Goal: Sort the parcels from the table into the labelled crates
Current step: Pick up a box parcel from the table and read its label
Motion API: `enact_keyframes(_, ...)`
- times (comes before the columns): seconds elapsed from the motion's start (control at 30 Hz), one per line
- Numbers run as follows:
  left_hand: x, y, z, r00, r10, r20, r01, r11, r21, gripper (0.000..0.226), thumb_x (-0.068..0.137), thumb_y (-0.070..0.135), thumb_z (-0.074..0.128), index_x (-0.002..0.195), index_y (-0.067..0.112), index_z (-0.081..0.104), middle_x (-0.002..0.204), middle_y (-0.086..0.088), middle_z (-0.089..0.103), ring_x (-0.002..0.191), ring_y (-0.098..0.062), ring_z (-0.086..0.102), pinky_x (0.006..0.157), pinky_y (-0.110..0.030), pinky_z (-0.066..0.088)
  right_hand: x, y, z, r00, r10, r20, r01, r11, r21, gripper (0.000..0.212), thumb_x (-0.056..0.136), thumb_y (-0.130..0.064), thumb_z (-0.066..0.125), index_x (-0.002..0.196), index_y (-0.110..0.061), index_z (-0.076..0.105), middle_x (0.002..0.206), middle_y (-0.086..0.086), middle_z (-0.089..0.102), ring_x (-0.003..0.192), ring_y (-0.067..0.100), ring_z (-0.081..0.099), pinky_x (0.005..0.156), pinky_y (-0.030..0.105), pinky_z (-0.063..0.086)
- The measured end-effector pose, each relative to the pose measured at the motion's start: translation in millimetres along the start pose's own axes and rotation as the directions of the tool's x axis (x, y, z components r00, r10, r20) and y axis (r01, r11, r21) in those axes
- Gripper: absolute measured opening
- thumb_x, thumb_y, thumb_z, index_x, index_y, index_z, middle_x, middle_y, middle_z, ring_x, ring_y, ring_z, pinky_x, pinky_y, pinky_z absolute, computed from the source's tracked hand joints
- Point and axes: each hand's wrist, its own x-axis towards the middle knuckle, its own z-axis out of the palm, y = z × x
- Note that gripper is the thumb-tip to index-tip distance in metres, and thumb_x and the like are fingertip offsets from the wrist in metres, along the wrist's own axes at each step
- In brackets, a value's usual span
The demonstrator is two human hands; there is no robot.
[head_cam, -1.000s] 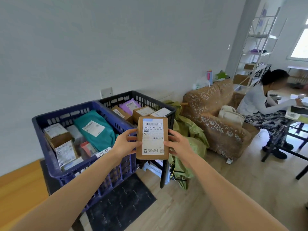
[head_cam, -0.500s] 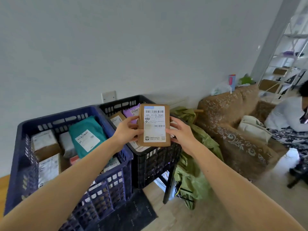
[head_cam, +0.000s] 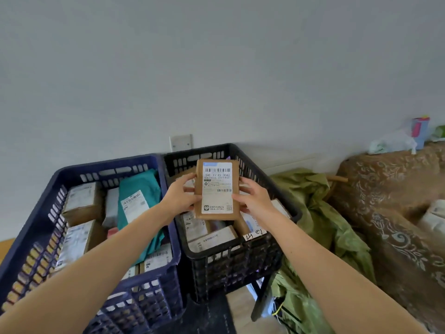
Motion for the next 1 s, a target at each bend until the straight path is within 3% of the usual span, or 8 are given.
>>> enact_keyframes(0.2,19,-9,3,0.992,-0.105,-0.068,0.110,0.991,0.071,0.067,0.087,0.003,0.063,0.144,0.022,0.034,0.103,0.002,0.061,0.097,-0.015,0.063,0.069,-0.029,0.057,50,17,5,0.981,0.081,0.177,-0.081,0.997,-0.007,0.060,0.085,-0.008,0.069,0.138,-0.026,0.047,0.124,-0.001,0.061,0.115,0.019,0.059,0.094,0.045,0.053)
enact_keyframes(0.33,26,-12,11,0.982,-0.127,-0.143,0.147,0.979,0.144,0.066,0.086,0.002,0.064,0.144,0.014,0.034,0.106,0.002,0.059,0.108,-0.020,0.059,0.091,-0.041,0.054,75,26,8,0.956,0.109,0.273,-0.110,0.994,-0.012,0.055,0.085,-0.011,0.069,0.133,-0.028,0.049,0.117,-0.004,0.063,0.108,0.015,0.062,0.084,0.035,0.056)
enact_keyframes(0.43,25,-15,19,0.974,-0.125,-0.191,0.170,0.956,0.238,0.055,0.085,0.006,0.067,0.134,0.015,0.044,0.115,0.002,0.062,0.110,-0.017,0.059,0.093,-0.037,0.052,85,30,15,0.933,0.126,0.336,-0.125,0.992,-0.025,0.053,0.086,-0.009,0.068,0.133,-0.026,0.049,0.118,-0.003,0.062,0.108,0.016,0.061,0.075,0.028,0.053)
enact_keyframes(0.57,26,-24,25,0.957,-0.177,-0.230,0.261,0.872,0.415,0.045,0.085,0.003,0.064,0.127,0.010,0.050,0.123,-0.005,0.062,0.114,-0.023,0.058,0.093,-0.038,0.052,90,39,25,0.919,0.163,0.359,-0.134,0.986,-0.103,0.061,0.087,-0.007,0.067,0.142,-0.018,0.043,0.131,0.006,0.057,0.120,0.024,0.055,0.098,0.045,0.050)
enact_keyframes(0.73,34,-25,32,0.949,-0.223,-0.225,0.310,0.797,0.518,0.050,0.086,-0.002,0.054,0.134,0.005,0.044,0.126,-0.011,0.057,0.111,-0.025,0.057,0.078,-0.028,0.048,100,42,30,0.902,0.184,0.390,-0.107,0.972,-0.211,0.063,0.088,-0.011,0.067,0.144,-0.016,0.039,0.136,0.007,0.053,0.123,0.025,0.053,0.101,0.047,0.047)
enact_keyframes(1.0,44,-41,43,0.937,-0.332,-0.113,0.330,0.725,0.605,0.058,0.088,0.004,0.056,0.142,0.005,0.036,0.138,-0.011,0.045,0.123,-0.025,0.048,0.093,-0.028,0.045,110,47,35,0.887,0.215,0.409,-0.045,0.921,-0.387,0.065,0.089,-0.011,0.066,0.146,-0.015,0.035,0.139,0.009,0.050,0.123,0.028,0.052,0.098,0.047,0.049)
